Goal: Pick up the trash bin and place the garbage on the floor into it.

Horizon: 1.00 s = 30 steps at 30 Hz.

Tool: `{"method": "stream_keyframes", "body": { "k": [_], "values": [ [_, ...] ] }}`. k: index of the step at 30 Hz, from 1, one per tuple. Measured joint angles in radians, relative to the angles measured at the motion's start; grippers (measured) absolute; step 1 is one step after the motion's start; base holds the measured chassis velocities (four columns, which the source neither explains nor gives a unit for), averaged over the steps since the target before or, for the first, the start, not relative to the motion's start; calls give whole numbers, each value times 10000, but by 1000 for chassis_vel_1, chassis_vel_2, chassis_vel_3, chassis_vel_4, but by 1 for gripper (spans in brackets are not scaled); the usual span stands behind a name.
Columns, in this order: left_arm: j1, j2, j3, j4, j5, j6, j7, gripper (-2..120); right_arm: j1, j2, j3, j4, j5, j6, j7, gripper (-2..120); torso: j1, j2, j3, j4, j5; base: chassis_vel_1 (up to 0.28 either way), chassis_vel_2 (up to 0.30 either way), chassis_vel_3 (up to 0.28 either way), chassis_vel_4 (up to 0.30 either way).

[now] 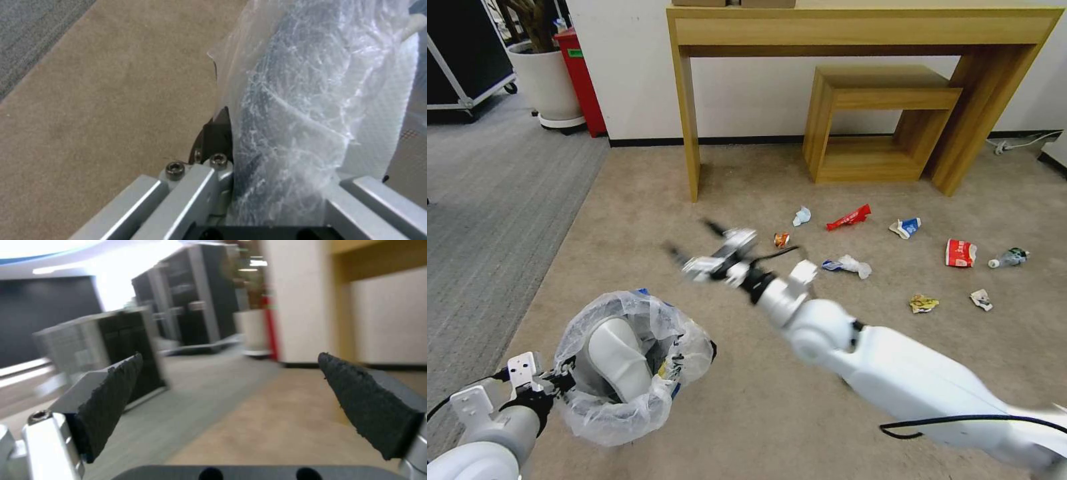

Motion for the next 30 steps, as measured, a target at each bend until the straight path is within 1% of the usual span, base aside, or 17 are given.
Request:
{"method": "stream_keyframes", "body": {
  "k": [1, 3, 4, 5, 6, 7, 8, 10, 11, 13, 15, 17, 19, 21, 27, 29, 30],
  "values": [
    [-7, -5, 14, 25, 45, -4, 18, 0, -537, -192, 721, 177, 96, -216, 347, 100, 0, 0, 1, -1, 0, 0, 0, 0, 0],
    [-8, -9, 18, 33, 56, -4, 23, 0, -659, -226, 870, 213, 108, -238, 407, 100, 0, 0, 0, -2, 1, 0, 0, 0, 0],
    [-4, -38, 27, 42, 86, -4, 51, 0, -1398, -375, 1694, 431, 109, -329, 717, 100, -1, 0, 0, 0, -1, 0, 0, 0, 0],
    [5, -47, 26, 43, 109, -3, 57, 0, -1924, -419, 2227, 566, 75, -389, 874, 100, 0, 0, 0, -2, -1, 0, 0, 0, 0],
    [5, -47, 26, 43, 109, -3, 57, 0, -1924, -419, 2227, 566, 75, -389, 874, 100, 0, 0, 0, -2, -1, 0, 0, 0, 0],
    [9, -59, 24, 41, 122, 9, 76, 0, -2262, -422, 2582, 654, 36, -447, 985, 100, 0, 0, 0, -2, 1, 0, 0, 0, 0],
    [12, -80, 18, 22, 141, 30, 92, 0, -2868, -399, 3270, 818, -51, -556, 1117, 100, 0, 0, 0, -1, 1, 0, 0, 0, 0],
    [16, -118, 16, -25, 158, 43, 107, 0, -3575, -284, 4155, 1092, -140, -728, 1195, 100, 0, 0, 0, -2, 0, 0, 0, 0, 0],
    [16, -118, 16, -25, 158, 43, 107, 0, -3575, -284, 4155, 1092, -140, -728, 1195, 100, 0, 0, 0, -2, 0, 0, 0, 0, 0],
    [70, -160, 17, -75, 236, 45, 155, 0, -4355, -38, 5283, 1477, -182, -987, 1330, 100, -1, 1, -1, -1, -2, 0, 0, 0, 0],
    [83, -164, 17, -80, 261, 45, 163, 0, -4522, 14, 5513, 1539, -186, -1031, 1339, 100, -1, 0, -1, 0, -2, 0, 0, 0, 0],
    [91, -172, 13, -81, 359, 27, 217, 0, -5256, 228, 6344, 1679, -272, -1122, 1423, 100, -1, 0, -1, -1, -2, 0, 0, 0, 0],
    [89, -175, 13, -81, 378, 23, 230, 0, -5449, 285, 6520, 1683, -327, -1122, 1442, 100, -1, 0, 0, -1, -2, 0, 0, 0, 0],
    [96, -207, 17, -79, 471, 17, 298, 0, -6134, 479, 6999, 1640, -647, -1130, 1535, 100, -1, 0, 0, -1, -3, 0, 0, 0, 0],
    [132, -230, 51, -45, 633, 13, 414, 0, -6766, 698, 7260, 1502, -1129, -1145, 1816, 100, -1, 0, 0, -1, 0, 0, 0, 0, 0],
    [140, -241, 39, 59, 1131, 95, 679, 0, -7217, 919, 7383, 1263, -1540, -1137, 2099, 100, 0, 0, 0, -1, -3, 0, 0, 0, 0],
    [140, -241, 39, 59, 1131, 95, 679, 0, -7217, 919, 7383, 1263, -1540, -1137, 2099, 100, 0, 0, 0, -1, -3, 0, 0, 0, 0]
  ]
}}
